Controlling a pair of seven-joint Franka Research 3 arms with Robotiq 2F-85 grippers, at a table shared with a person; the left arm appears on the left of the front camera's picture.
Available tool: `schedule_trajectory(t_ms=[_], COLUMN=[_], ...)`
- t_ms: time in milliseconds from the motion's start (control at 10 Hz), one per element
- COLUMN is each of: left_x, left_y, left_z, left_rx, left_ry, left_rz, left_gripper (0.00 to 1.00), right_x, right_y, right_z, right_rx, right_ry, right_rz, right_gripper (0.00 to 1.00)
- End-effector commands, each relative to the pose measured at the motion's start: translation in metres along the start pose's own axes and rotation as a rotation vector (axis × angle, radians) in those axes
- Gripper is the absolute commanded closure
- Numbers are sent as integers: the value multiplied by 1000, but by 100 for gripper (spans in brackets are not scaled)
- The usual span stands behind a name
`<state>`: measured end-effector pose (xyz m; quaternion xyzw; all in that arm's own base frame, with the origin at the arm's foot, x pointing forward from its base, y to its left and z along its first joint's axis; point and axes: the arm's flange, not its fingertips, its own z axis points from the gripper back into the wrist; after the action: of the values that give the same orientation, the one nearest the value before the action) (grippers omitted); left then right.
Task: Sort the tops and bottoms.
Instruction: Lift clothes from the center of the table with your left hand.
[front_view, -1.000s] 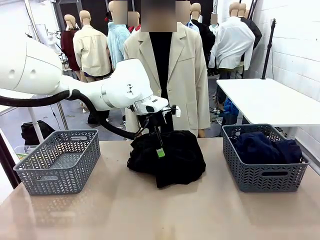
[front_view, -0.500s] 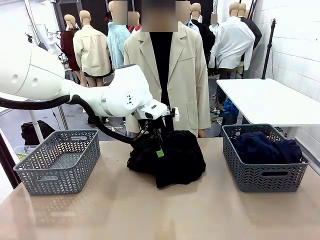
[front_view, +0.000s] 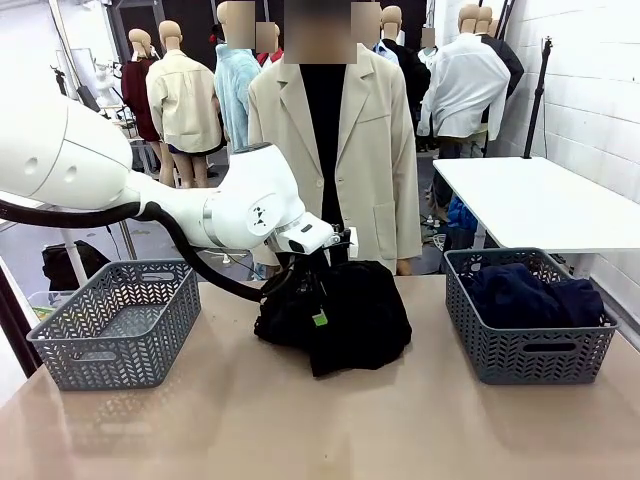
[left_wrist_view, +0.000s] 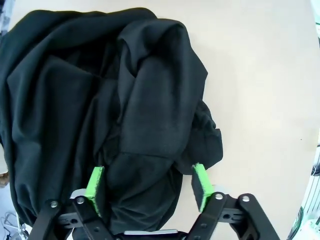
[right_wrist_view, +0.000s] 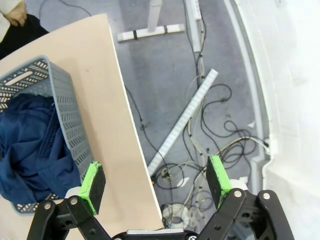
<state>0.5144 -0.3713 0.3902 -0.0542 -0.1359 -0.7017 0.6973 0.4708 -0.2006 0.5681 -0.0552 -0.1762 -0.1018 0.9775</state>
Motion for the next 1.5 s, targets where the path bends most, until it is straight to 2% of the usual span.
schedule_trajectory(t_ms=[0, 200, 700, 900, 1100, 1200, 1300, 1400], left_x=[-3, -3, -1, 0, 6, 13, 28, 45], left_y=[-4, -7, -9, -18, -4, 2, 5, 9], left_z=[10, 8, 14, 29, 83, 122, 166, 216], left_rx=[7, 5, -13, 3, 132, 157, 122, 187], left_ry=[4, -7, -12, -2, -15, -26, -57, -40], left_rz=[-37, -32, -31, -27, -12, -26, 26, 25], left_gripper=[59, 99, 100, 100, 100, 100, 100, 100], right_x=[-1, -1, -1, -1, -1, -1, -1, -1], right_y=[0, 0, 0, 0, 0, 0, 0, 0], right_z=[0, 0, 0, 0, 0, 0, 0, 0], right_rx=[-10, -10, -10, -10, -10, -10, -10, -10], right_ry=[1, 1, 1, 1, 1, 1, 1, 1], right_rz=[14, 14, 14, 14, 14, 14, 14, 14], right_gripper=[0, 0, 0, 0, 0, 0, 0, 0])
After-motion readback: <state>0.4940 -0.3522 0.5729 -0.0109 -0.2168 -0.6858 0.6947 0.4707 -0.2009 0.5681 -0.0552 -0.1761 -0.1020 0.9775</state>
